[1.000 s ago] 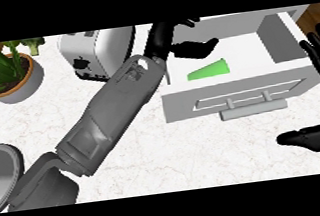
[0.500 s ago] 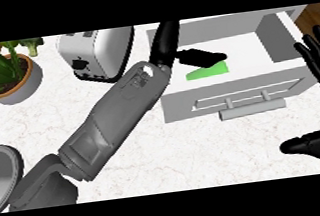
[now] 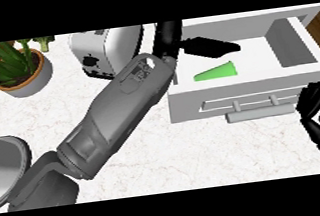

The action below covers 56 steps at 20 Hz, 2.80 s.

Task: Pick up the cup, place it into the drawer and close the drawer

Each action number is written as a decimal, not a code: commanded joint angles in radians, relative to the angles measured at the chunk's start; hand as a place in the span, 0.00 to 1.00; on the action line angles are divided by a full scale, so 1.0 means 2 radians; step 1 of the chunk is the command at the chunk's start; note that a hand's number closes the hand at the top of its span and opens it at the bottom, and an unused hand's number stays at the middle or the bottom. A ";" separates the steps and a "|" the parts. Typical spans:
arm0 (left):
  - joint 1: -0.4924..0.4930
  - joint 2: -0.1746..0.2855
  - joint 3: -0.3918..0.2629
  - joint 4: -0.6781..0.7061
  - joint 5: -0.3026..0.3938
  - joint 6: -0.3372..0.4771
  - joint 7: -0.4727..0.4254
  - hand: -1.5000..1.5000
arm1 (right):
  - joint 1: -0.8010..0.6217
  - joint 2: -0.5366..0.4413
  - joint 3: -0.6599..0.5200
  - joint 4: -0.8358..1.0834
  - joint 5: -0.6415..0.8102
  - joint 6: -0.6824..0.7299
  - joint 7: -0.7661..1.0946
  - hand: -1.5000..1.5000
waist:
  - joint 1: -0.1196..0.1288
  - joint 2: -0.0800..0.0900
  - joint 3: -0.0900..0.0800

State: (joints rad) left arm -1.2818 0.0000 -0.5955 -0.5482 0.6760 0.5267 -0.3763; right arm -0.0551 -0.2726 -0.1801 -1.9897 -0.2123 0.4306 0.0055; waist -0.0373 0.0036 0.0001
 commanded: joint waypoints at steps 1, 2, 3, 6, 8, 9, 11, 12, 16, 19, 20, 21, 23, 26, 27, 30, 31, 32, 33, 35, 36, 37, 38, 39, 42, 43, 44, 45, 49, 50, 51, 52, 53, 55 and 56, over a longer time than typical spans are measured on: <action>0.009 0.000 0.014 -0.021 0.002 0.000 0.007 0.00 | 0.003 -0.017 0.022 -0.012 0.047 0.012 0.008 1.00 | 0.014 -0.002 0.000; -0.001 0.033 0.039 -0.016 0.012 -0.030 0.011 0.00 | 0.006 -0.031 0.016 -0.019 0.037 0.024 0.017 1.00 | 0.014 -0.002 0.000; 0.014 0.034 0.033 -0.049 0.007 -0.015 0.021 0.00 | 0.013 -0.031 0.019 -0.028 0.052 0.021 0.018 1.00 | 0.020 -0.005 0.000; 0.023 0.083 0.044 -0.074 0.010 -0.037 0.050 0.00 | 0.033 -0.042 0.012 -0.042 0.095 0.018 0.008 1.00 | 0.022 -0.006 0.000; 0.053 0.082 0.040 -0.110 0.001 -0.018 0.055 0.00 | 0.024 -0.021 0.047 -0.051 0.140 -0.009 0.032 1.00 | 0.027 -0.006 0.000; 0.051 0.105 0.053 -0.112 0.007 -0.040 0.061 0.00 | 0.001 -0.018 0.053 -0.009 0.163 -0.015 0.016 1.00 | 0.029 -0.004 0.000; 0.082 0.119 0.051 -0.155 0.002 -0.033 0.067 0.00 | 0.012 -0.009 0.067 -0.033 0.193 -0.032 0.031 1.00 | 0.030 -0.006 0.000; 0.118 0.126 0.047 -0.169 0.001 -0.032 0.047 0.00 | -0.002 0.001 0.083 -0.013 0.217 -0.046 0.042 1.00 | 0.039 -0.006 -0.001; 0.149 0.159 0.061 -0.248 0.000 -0.018 0.095 0.00 | -0.009 0.010 0.108 0.027 0.280 -0.068 -0.003 1.00 | 0.035 -0.006 0.000; 0.199 0.181 0.081 -0.260 0.004 -0.054 0.063 0.00 | -0.032 -0.002 0.111 0.098 0.320 -0.081 -0.059 1.00 | 0.031 -0.002 0.000; 0.207 0.183 0.075 -0.276 0.008 -0.051 0.080 0.00 | -0.044 -0.008 0.134 0.103 0.350 -0.080 -0.045 1.00 | 0.037 -0.003 0.000; 0.216 0.198 0.088 -0.273 0.018 -0.085 0.065 0.00 | -0.048 -0.015 0.142 0.123 0.373 -0.086 -0.057 1.00 | 0.038 -0.001 0.000; 0.244 0.202 0.078 -0.311 0.009 -0.060 0.076 0.00 | -0.081 -0.014 0.157 0.148 0.412 -0.100 -0.039 1.00 | 0.043 -0.003 0.000; 0.265 0.219 0.089 -0.329 0.014 -0.070 0.079 0.00 | -0.089 -0.018 0.197 0.199 0.482 -0.123 -0.053 1.00 | 0.043 -0.003 0.000; 0.291 0.223 0.089 -0.333 0.011 -0.078 0.061 0.00 | -0.083 -0.001 0.217 0.223 0.513 -0.155 -0.058 1.00 | 0.045 -0.002 0.000; 0.304 0.259 0.109 -0.361 0.019 -0.098 0.079 0.00 | -0.135 -0.009 0.208 0.319 0.537 -0.175 -0.090 1.00 | 0.046 0.000 0.000; 0.336 0.259 0.114 -0.386 0.017 -0.091 0.068 0.00 | -0.131 0.001 0.222 0.313 0.552 -0.179 -0.079 1.00 | 0.039 -0.002 0.000; 0.341 0.261 0.116 -0.392 0.019 -0.092 0.077 0.00 | -0.159 0.015 0.214 0.364 0.562 -0.207 -0.088 1.00 | 0.041 -0.001 0.000; 0.349 0.271 0.130 -0.374 0.023 -0.126 0.058 0.00 | -0.160 0.026 0.222 0.392 0.572 -0.227 -0.104 1.00 | 0.037 0.001 0.000; 0.363 0.291 0.145 -0.396 0.028 -0.130 0.077 0.00 | -0.203 0.027 0.195 0.461 0.564 -0.229 -0.115 1.00 | 0.037 0.000 0.000; 0.391 0.292 0.142 -0.423 0.026 -0.127 0.068 0.00 | -0.226 0.020 0.173 0.493 0.551 -0.229 -0.129 1.00 | 0.041 0.000 0.000; 0.387 0.276 0.143 -0.393 0.020 -0.144 0.050 0.00 | -0.244 0.046 0.184 0.533 0.566 -0.254 -0.137 1.00 | 0.036 0.002 0.000; 0.404 0.288 0.151 -0.403 0.025 -0.147 0.053 0.00 | -0.267 0.039 0.173 0.560 0.566 -0.257 -0.143 1.00 | 0.040 0.002 0.000; 0.407 0.280 0.147 -0.407 0.013 -0.146 0.051 0.00 | -0.264 0.036 0.164 0.591 0.565 -0.276 -0.167 1.00 | 0.034 0.002 0.000; 0.409 0.286 0.167 -0.414 0.012 -0.153 0.064 0.00 | -0.322 0.044 0.144 0.670 0.558 -0.272 -0.193 1.00 | 0.033 0.001 0.000; 0.415 0.279 0.161 -0.402 0.008 -0.159 0.044 0.00 | -0.353 0.036 0.130 0.702 0.554 -0.265 -0.191 1.00 | 0.040 0.004 0.001; 0.390 0.291 0.171 -0.412 0.025 -0.166 0.078 0.00 | -0.366 0.041 0.122 0.729 0.555 -0.284 -0.193 1.00 | 0.045 0.006 0.001; 0.415 0.286 0.163 -0.415 0.014 -0.163 0.057 0.00 | -0.380 0.026 0.113 0.750 0.549 -0.272 -0.208 1.00 | 0.048 0.007 0.001; 0.411 0.299 0.181 -0.407 0.024 -0.189 0.061 0.00 | -0.424 0.019 0.093 0.815 0.545 -0.274 -0.212 1.00 | 0.055 0.012 0.001; 0.436 0.277 0.160 -0.427 0.009 -0.176 0.039 0.00 | -0.417 0.004 0.081 0.821 0.537 -0.280 -0.229 1.00 | 0.062 0.013 0.002; 0.424 0.290 0.174 -0.417 0.019 -0.189 0.047 0.00 | -0.430 -0.020 0.077 0.825 0.534 -0.255 -0.231 1.00 | 0.065 0.016 0.002; 0.418 0.286 0.179 -0.392 0.024 -0.200 0.047 0.00 | -0.441 0.003 0.079 0.837 0.537 -0.261 -0.213 1.00 | 0.058 0.016 0.001; 0.431 0.282 0.164 -0.419 0.017 -0.196 0.048 0.00 | -0.451 0.003 0.074 0.841 0.533 -0.264 -0.210 1.00 | 0.067 0.016 0.002; 0.411 0.278 0.171 -0.404 0.016 -0.192 0.050 0.00 | -0.456 -0.018 0.069 0.851 0.527 -0.240 -0.235 1.00 | 0.061 0.018 0.002; 0.420 0.275 0.164 -0.411 0.022 -0.203 0.053 0.00 | -0.468 -0.017 0.061 0.849 0.519 -0.236 -0.218 1.00 | 0.070 0.020 0.002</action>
State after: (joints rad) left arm -0.4449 0.5644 -0.2571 -1.3651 0.7125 0.1446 -0.2767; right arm -0.8727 -0.2269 0.0042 -0.3799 0.8441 -0.0536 -0.4945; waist 0.0766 0.0099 -0.0031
